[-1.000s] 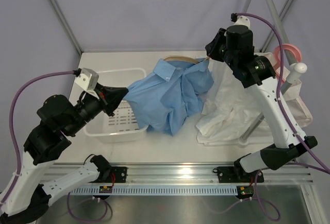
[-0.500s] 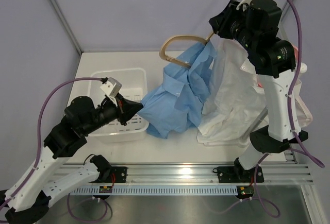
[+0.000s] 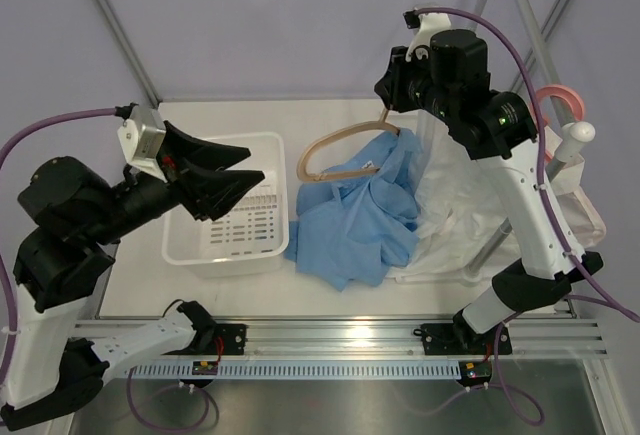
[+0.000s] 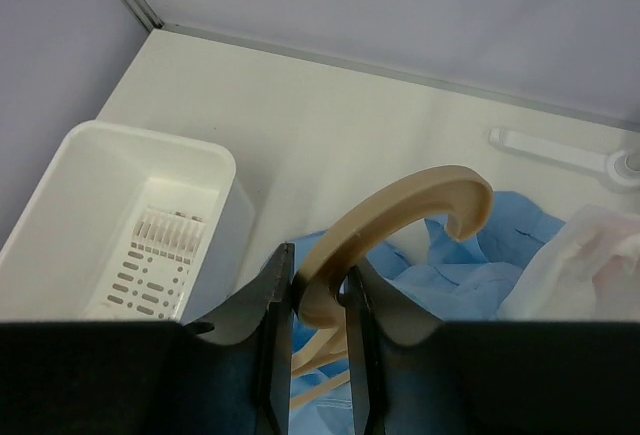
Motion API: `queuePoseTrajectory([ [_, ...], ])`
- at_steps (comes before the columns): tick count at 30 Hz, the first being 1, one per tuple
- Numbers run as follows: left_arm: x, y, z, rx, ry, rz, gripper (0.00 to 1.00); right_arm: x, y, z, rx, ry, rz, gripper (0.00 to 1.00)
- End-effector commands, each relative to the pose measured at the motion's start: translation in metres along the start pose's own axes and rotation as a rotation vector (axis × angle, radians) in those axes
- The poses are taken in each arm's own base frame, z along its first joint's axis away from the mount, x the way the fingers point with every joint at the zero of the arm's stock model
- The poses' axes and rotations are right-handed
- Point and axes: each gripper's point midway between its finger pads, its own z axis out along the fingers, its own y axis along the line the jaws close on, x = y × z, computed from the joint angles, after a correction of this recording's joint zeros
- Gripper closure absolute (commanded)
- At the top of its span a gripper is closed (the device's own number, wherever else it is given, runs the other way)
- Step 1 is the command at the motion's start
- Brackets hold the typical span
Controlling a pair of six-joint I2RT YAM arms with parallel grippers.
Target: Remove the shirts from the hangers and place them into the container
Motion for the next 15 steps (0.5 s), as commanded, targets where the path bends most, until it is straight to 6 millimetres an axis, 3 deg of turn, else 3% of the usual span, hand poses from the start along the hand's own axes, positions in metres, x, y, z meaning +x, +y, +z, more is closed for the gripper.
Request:
queuePoseTrajectory([
  [1,0.012,-0.012,0.007,0.091,0.072,0.010,0.48,-0.022,0.013,-0.030,-0.045,-0.089,-0.078,1.00],
  [15,0.033,-0.003,0.042,0.102,0.120,-0.062,0.48,-0.013,0.047,-0.026,-0.101,-0.069,-0.115,1.00],
])
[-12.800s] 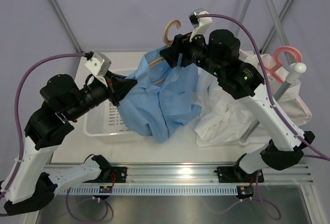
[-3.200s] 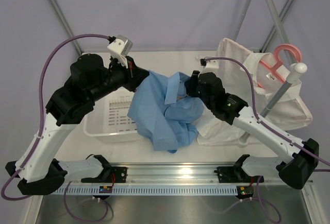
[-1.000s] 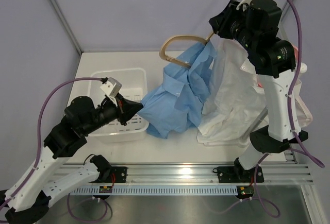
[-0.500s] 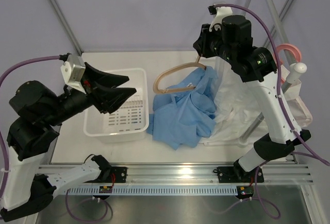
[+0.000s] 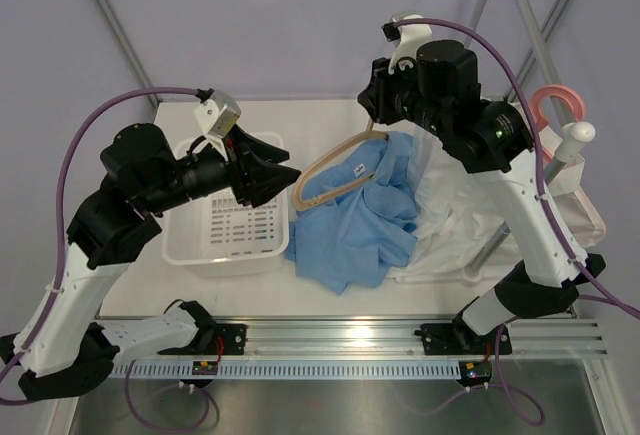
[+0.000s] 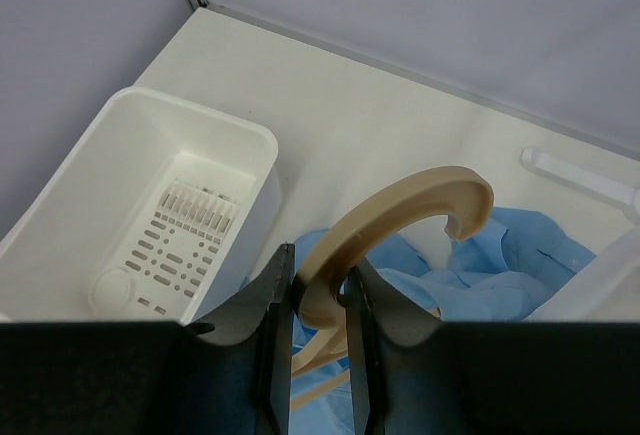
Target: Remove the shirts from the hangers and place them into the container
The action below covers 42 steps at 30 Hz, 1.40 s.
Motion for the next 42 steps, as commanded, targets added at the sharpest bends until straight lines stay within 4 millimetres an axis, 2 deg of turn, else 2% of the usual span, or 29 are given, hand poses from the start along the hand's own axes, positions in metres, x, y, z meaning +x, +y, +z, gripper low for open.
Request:
queuePoseTrajectory([
  [1,-0.011,-0.010,-0.002,0.049,-0.037,-0.002,0.48,-0.020,0.006,-0.007,-0.004,-0.064,-0.029,1.00],
  [6,-0.011,-0.010,-0.001,0.047,-0.039,-0.006,0.48,-0.020,0.008,-0.004,-0.003,-0.058,-0.038,1.00],
  [13,-0.021,-0.007,-0.013,-0.002,-0.068,0.011,0.47,-0.007,0.010,-0.001,-0.005,-0.042,-0.045,1.00],
  [21,-0.024,-0.011,-0.010,0.025,-0.067,0.001,0.46,-0.003,0.013,0.007,-0.007,-0.030,-0.049,1.00],
  [29,-0.005,-0.009,0.000,0.040,-0.014,-0.035,0.46,-0.006,0.014,0.019,0.007,-0.015,-0.068,1.00],
  [36,0.005,-0.007,0.005,0.032,0.031,-0.048,0.46,-0.024,0.013,0.014,0.014,-0.046,-0.070,1.00],
  [37,0.008,-0.005,0.007,0.022,0.040,-0.049,0.46,-0.025,0.013,0.013,0.015,-0.048,-0.069,1.00],
  [42,0.026,0.012,0.018,-0.066,0.124,-0.075,0.65,-0.032,0.014,0.004,0.007,-0.063,-0.065,1.00],
])
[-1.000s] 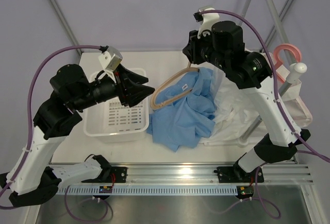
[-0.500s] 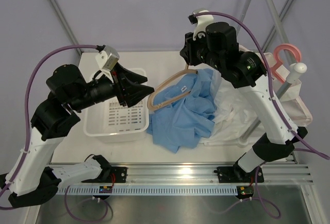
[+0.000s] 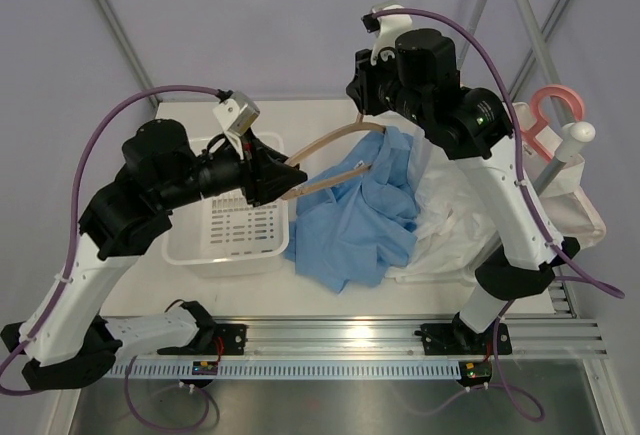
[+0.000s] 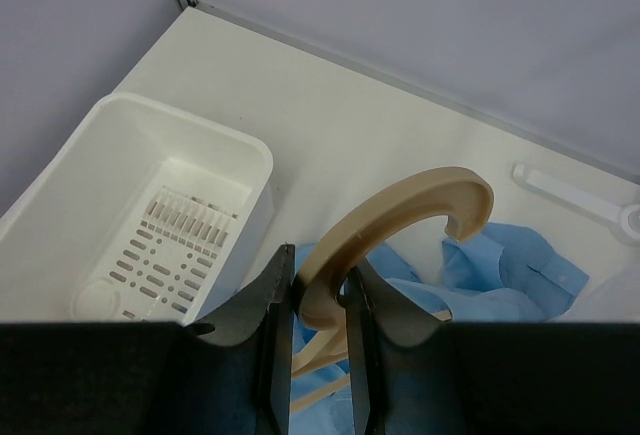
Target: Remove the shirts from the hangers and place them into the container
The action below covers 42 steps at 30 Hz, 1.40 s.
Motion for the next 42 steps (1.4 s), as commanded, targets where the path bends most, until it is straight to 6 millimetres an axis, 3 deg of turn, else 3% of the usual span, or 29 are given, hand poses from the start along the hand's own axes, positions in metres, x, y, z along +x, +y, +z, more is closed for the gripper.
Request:
queuePoseTrajectory([
  [1,0.009,0.014,0.008,-0.072,0.052,-0.020,0.67,-0.024,0.001,-0.021,-0.007,-0.077,-0.015,1.00],
  [4,0.009,0.024,0.014,-0.127,0.069,-0.023,0.95,-0.024,0.005,-0.030,-0.024,-0.078,-0.014,1.00],
  [6,0.000,0.034,0.010,-0.200,0.037,-0.011,1.00,-0.020,0.009,-0.037,-0.050,-0.068,-0.018,1.00],
  [7,-0.006,0.037,0.006,-0.232,0.017,-0.005,1.00,-0.017,0.011,-0.040,-0.066,-0.060,-0.013,0.95],
  [8,-0.013,0.043,0.000,-0.287,-0.012,-0.002,1.00,-0.018,0.009,-0.050,-0.064,-0.068,-0.006,0.78],
  [10,-0.028,0.042,-0.014,-0.314,-0.046,0.006,1.00,-0.001,-0.001,-0.048,-0.010,-0.028,0.013,0.37],
  [14,-0.044,0.048,-0.044,-0.419,-0.053,0.008,1.00,0.027,-0.016,-0.065,0.043,-0.025,0.047,0.13],
  [17,-0.036,0.047,-0.072,-0.462,-0.027,-0.008,1.00,0.040,-0.021,-0.088,0.045,-0.042,0.090,0.09],
  [19,-0.035,0.044,-0.083,-0.466,-0.034,-0.005,1.00,0.045,-0.013,-0.102,-0.019,-0.060,0.120,0.17],
  [20,-0.035,0.045,-0.090,-0.476,-0.038,0.000,1.00,0.038,-0.011,-0.125,-0.059,-0.120,0.142,0.27],
  [21,-0.031,0.045,-0.090,-0.477,-0.025,0.015,1.00,0.057,-0.004,-0.123,-0.100,-0.084,0.153,0.60],
  [22,-0.030,0.045,-0.088,-0.464,-0.026,0.028,1.00,0.063,-0.002,-0.128,-0.119,-0.082,0.167,0.90],
  [23,-0.029,0.040,-0.084,-0.427,-0.030,0.045,1.00,0.075,-0.001,-0.136,-0.140,-0.071,0.178,1.00],
  [24,-0.049,0.032,-0.086,-0.383,-0.134,0.074,1.00,0.082,0.008,-0.140,-0.191,-0.053,0.184,1.00],
  [25,-0.054,0.028,-0.082,-0.350,-0.171,0.122,1.00,0.089,0.012,-0.141,-0.213,-0.041,0.202,1.00],
  [28,-0.072,0.026,-0.054,-0.281,-0.273,0.208,1.00,0.119,0.026,-0.148,-0.304,0.001,0.231,1.00],
  [29,-0.085,0.021,-0.043,-0.243,-0.321,0.239,1.00,0.138,0.028,-0.143,-0.309,0.044,0.233,1.00],
  [31,-0.091,0.028,-0.008,-0.225,-0.307,0.264,1.00,0.154,0.034,-0.149,-0.345,0.075,0.239,1.00],
  [33,-0.116,0.024,0.011,-0.191,-0.350,0.325,1.00,0.180,0.037,-0.148,-0.351,0.128,0.245,1.00],
  [34,-0.109,0.035,0.045,-0.187,-0.304,0.321,1.00,0.185,0.038,-0.153,-0.363,0.128,0.247,1.00],
  [36,-0.123,0.040,0.079,-0.173,-0.302,0.351,1.00,0.213,0.037,-0.155,-0.361,0.176,0.256,1.00],
  [38,-0.130,0.047,0.100,-0.178,-0.302,0.368,1.00,0.223,0.036,-0.158,-0.363,0.192,0.259,1.00],
  [39,-0.144,0.045,0.102,-0.178,-0.335,0.399,1.00,0.227,0.037,-0.160,-0.369,0.202,0.262,1.00],
  [42,-0.142,0.061,0.146,-0.175,-0.324,0.430,1.00,0.240,0.034,-0.166,-0.368,0.221,0.270,1.00],
])
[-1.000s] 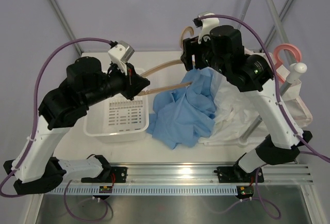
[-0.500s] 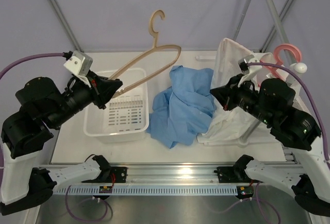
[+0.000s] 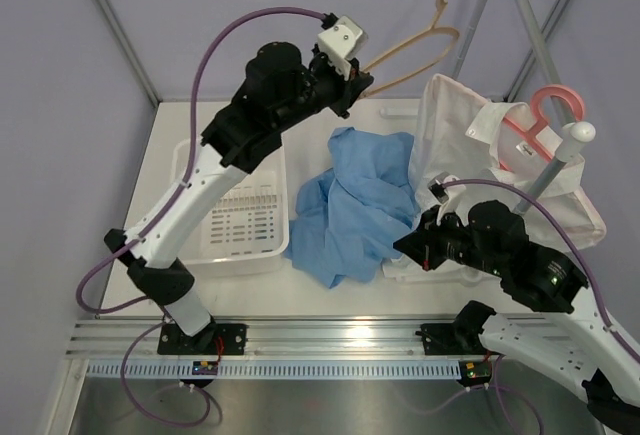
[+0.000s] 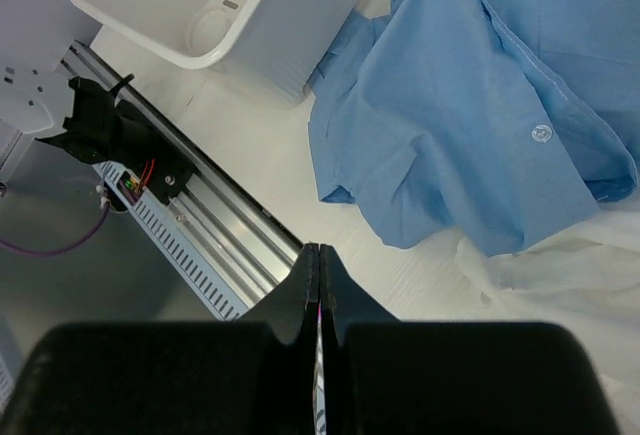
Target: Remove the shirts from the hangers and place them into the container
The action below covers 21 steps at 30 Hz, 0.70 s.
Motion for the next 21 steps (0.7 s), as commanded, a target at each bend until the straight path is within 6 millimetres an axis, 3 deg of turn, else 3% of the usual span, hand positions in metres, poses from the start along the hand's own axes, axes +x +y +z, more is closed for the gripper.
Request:
queuePoseTrajectory([
  [1,-0.073,0.000,0.010,0.029,-0.235,0.106,1.00,0.004,0.010,-0.012,-0.061,-0.024,0.019,1.00],
  [2,-0.063,-0.003,0.033,0.053,-0.230,0.110,1.00,0.008,0.009,-0.013,-0.060,-0.023,0.024,1.00],
  [5,-0.072,-0.012,0.053,0.113,-0.301,0.108,1.00,0.005,0.014,-0.021,-0.080,-0.036,0.043,1.00],
  [9,-0.062,-0.024,0.081,0.177,-0.330,0.054,1.00,0.005,0.011,-0.024,-0.061,-0.041,0.049,1.00],
  [11,-0.062,-0.031,0.085,0.217,-0.347,0.034,1.00,0.008,0.009,-0.024,-0.053,-0.034,0.053,1.00],
  [18,-0.022,-0.044,0.109,0.278,-0.264,-0.051,1.00,-0.008,0.011,-0.037,-0.046,-0.088,0.045,1.00],
  [21,-0.014,-0.044,0.106,0.261,-0.239,-0.066,1.00,-0.013,0.011,-0.041,-0.036,-0.104,0.039,1.00],
])
